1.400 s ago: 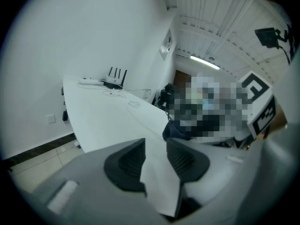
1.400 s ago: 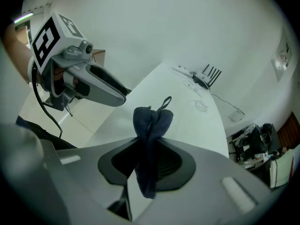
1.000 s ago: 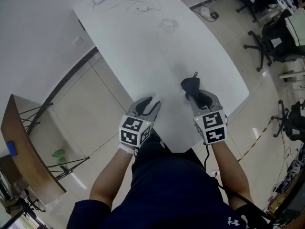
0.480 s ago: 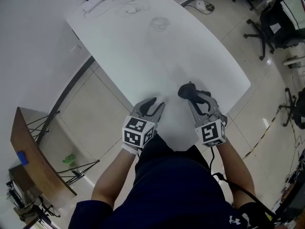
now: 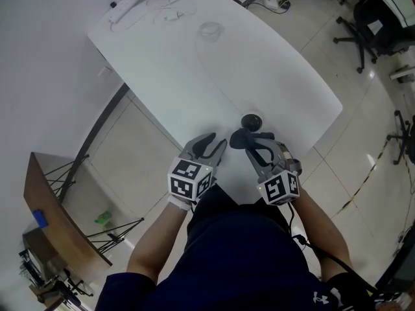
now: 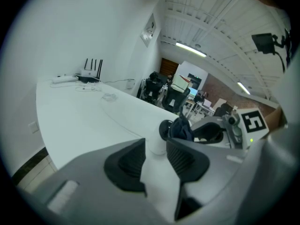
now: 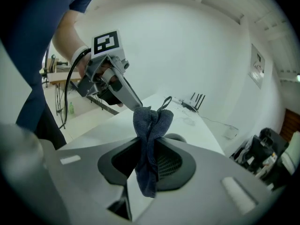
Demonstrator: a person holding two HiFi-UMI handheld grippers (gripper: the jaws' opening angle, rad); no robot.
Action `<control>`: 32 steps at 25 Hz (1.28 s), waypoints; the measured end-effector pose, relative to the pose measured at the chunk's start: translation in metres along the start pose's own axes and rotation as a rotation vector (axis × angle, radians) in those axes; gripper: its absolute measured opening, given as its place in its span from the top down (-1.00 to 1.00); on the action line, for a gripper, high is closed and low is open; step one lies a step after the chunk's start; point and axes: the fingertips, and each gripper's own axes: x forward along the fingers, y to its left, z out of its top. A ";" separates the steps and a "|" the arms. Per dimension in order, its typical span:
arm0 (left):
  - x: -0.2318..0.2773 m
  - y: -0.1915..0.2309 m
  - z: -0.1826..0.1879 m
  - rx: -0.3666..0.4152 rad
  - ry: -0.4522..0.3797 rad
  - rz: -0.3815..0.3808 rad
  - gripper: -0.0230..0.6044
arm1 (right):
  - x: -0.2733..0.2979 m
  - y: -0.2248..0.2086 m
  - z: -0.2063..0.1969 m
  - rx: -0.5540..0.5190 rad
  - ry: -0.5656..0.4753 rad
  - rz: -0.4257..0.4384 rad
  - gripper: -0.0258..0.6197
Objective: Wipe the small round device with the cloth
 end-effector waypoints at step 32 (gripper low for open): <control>0.018 -0.058 -0.038 0.017 0.105 -0.072 0.49 | -0.011 -0.064 -0.172 1.104 0.356 -0.125 0.44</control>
